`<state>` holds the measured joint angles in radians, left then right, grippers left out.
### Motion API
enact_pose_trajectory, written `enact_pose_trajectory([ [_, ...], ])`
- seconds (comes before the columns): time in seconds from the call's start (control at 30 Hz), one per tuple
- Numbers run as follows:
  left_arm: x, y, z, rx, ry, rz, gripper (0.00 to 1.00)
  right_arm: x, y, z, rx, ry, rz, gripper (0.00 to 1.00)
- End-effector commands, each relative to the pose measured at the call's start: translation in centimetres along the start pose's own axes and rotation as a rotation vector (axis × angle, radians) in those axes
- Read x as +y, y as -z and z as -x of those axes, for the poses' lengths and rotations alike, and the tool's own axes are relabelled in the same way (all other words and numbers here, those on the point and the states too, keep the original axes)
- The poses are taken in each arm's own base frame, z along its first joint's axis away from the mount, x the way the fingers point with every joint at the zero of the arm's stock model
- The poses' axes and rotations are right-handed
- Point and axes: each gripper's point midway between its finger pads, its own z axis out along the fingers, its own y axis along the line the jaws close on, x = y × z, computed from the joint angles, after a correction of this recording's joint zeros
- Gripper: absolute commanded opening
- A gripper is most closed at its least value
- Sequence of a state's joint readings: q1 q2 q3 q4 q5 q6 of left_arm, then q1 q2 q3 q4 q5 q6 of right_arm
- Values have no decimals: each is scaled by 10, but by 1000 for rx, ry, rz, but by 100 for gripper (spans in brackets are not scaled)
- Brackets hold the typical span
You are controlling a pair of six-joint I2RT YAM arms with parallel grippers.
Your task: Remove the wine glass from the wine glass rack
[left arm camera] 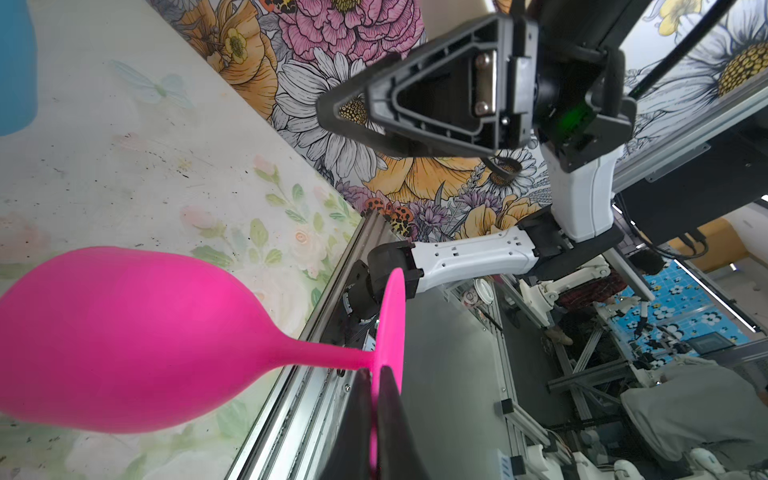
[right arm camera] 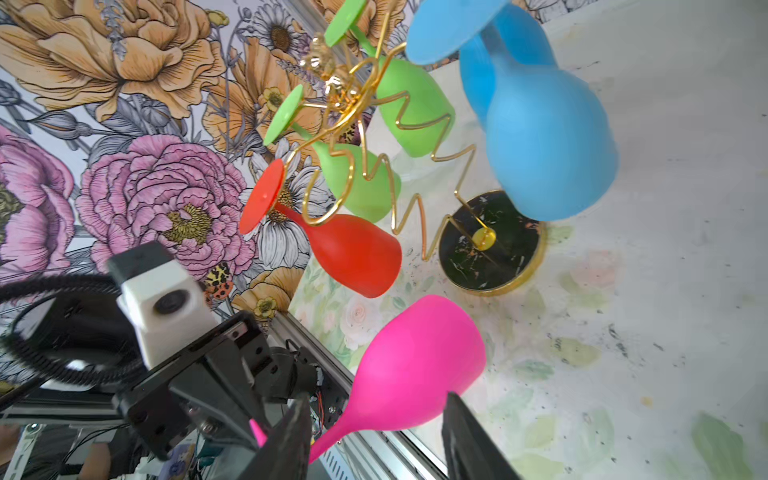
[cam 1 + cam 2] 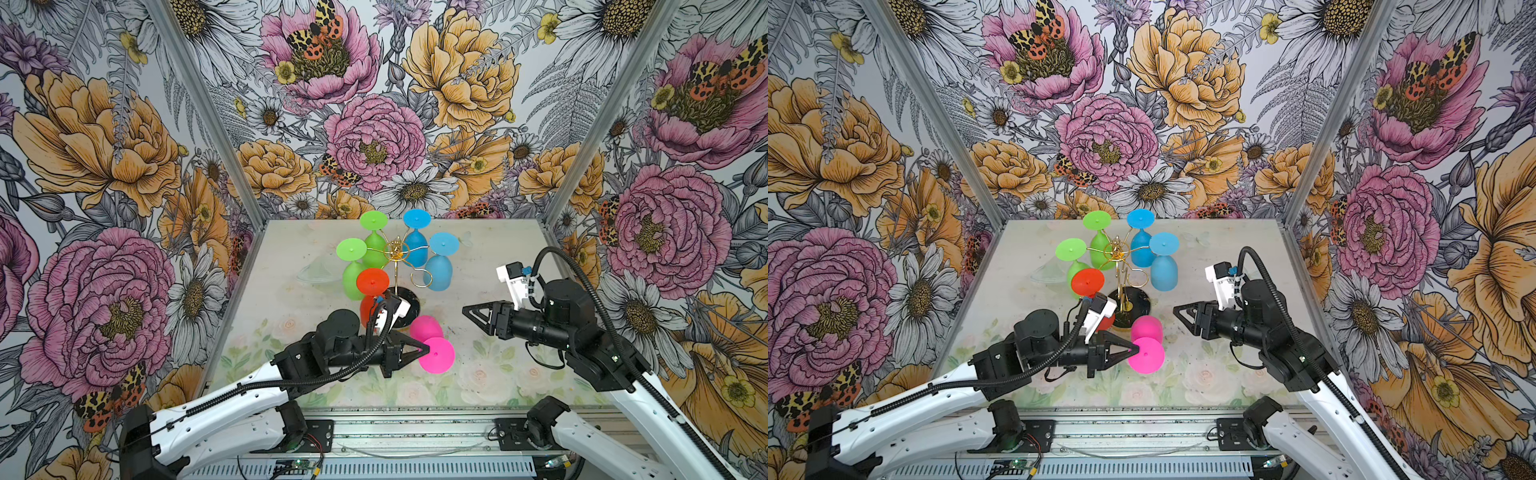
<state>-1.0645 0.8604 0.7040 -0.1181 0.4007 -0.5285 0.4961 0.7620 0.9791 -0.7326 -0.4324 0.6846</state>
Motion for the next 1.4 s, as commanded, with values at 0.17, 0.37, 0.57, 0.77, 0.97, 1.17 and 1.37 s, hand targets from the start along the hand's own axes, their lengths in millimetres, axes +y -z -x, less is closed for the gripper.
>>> enact_pose_trajectory([
  [0.17, -13, -7, -5, 58, -429, 102, 0, -38, -20, -1, 104, -41, -126, 61],
  [0.37, -25, -16, -36, 150, -733, 70, 0, -39, -24, 14, 107, -49, -113, 64],
  [0.57, -31, -16, -54, 180, -1002, 70, 0, -34, -27, 18, 134, -66, -67, 66],
  [0.77, -10, -17, -59, 219, -1213, 199, 0, -34, -33, 16, 172, -62, -55, 66],
  [0.97, 7, -19, -66, 289, -1407, 334, 0, -32, -34, 12, 202, -69, -32, 63],
  [1.17, 25, -22, -75, 371, -1546, 427, 0, -29, -36, 5, 239, -71, -5, 57],
  [1.37, 40, -20, -78, 417, -1661, 511, 0, -28, -36, -5, 282, -68, 19, 52],
])
